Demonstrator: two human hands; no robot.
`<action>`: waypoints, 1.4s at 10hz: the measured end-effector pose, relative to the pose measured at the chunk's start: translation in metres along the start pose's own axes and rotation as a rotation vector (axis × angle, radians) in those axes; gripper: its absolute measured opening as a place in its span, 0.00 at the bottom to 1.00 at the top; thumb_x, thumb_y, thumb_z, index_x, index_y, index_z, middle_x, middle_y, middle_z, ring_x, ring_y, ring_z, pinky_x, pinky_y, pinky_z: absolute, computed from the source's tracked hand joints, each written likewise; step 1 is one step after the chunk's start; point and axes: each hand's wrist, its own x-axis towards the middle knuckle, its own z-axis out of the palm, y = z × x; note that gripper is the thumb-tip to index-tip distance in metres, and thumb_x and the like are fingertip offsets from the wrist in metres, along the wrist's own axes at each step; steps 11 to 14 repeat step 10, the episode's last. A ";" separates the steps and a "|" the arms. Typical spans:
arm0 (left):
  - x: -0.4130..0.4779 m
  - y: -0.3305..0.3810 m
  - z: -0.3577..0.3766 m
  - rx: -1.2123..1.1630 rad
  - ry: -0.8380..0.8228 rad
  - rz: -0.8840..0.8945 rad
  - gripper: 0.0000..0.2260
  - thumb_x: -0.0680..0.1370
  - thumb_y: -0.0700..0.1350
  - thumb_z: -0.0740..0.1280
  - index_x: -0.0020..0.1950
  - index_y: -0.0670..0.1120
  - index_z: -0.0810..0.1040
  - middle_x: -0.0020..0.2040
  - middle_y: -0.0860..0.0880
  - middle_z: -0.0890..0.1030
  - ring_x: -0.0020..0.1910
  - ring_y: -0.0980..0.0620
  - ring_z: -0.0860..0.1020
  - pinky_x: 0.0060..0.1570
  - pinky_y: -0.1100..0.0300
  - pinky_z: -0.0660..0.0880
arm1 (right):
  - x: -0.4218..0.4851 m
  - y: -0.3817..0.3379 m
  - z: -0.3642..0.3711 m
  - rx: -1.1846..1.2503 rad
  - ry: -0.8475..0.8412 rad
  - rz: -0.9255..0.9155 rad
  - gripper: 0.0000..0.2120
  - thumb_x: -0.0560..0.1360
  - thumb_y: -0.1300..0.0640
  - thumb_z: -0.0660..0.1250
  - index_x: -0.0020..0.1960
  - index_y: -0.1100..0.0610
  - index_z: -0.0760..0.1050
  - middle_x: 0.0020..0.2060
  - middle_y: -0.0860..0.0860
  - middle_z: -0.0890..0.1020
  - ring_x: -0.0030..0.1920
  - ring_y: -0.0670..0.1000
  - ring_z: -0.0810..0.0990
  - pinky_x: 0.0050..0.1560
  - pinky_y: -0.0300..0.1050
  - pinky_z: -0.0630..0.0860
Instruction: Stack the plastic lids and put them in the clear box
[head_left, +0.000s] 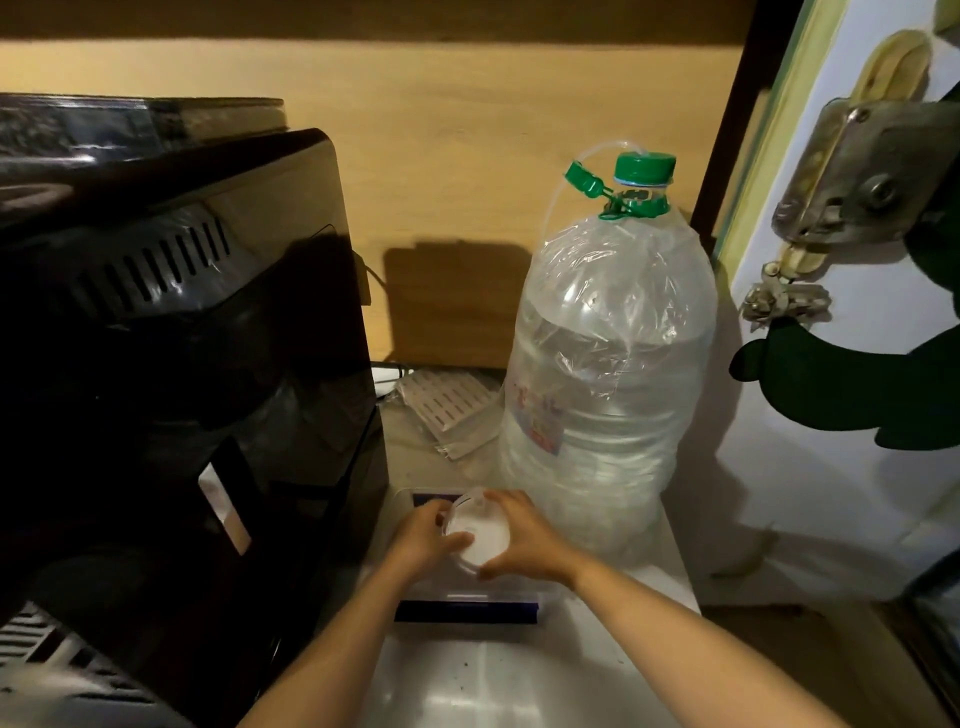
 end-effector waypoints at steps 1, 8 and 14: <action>0.008 -0.003 0.004 0.042 -0.005 -0.039 0.22 0.72 0.44 0.69 0.64 0.43 0.69 0.61 0.41 0.76 0.58 0.45 0.75 0.59 0.52 0.74 | 0.006 0.004 0.006 -0.002 -0.014 0.019 0.44 0.63 0.57 0.77 0.71 0.54 0.56 0.71 0.54 0.60 0.69 0.54 0.62 0.66 0.43 0.63; 0.028 -0.010 0.023 0.338 -0.077 -0.064 0.20 0.75 0.44 0.64 0.66 0.43 0.68 0.67 0.42 0.71 0.64 0.45 0.71 0.65 0.54 0.68 | 0.034 0.021 0.029 -0.236 -0.151 0.154 0.45 0.63 0.56 0.76 0.72 0.55 0.54 0.71 0.56 0.62 0.69 0.57 0.64 0.68 0.46 0.65; 0.026 0.003 0.017 0.410 0.115 0.112 0.23 0.77 0.46 0.61 0.71 0.45 0.62 0.72 0.44 0.62 0.69 0.46 0.64 0.67 0.57 0.64 | 0.019 0.003 0.013 -0.337 -0.116 0.069 0.38 0.69 0.51 0.71 0.72 0.57 0.55 0.72 0.57 0.62 0.70 0.57 0.64 0.70 0.48 0.63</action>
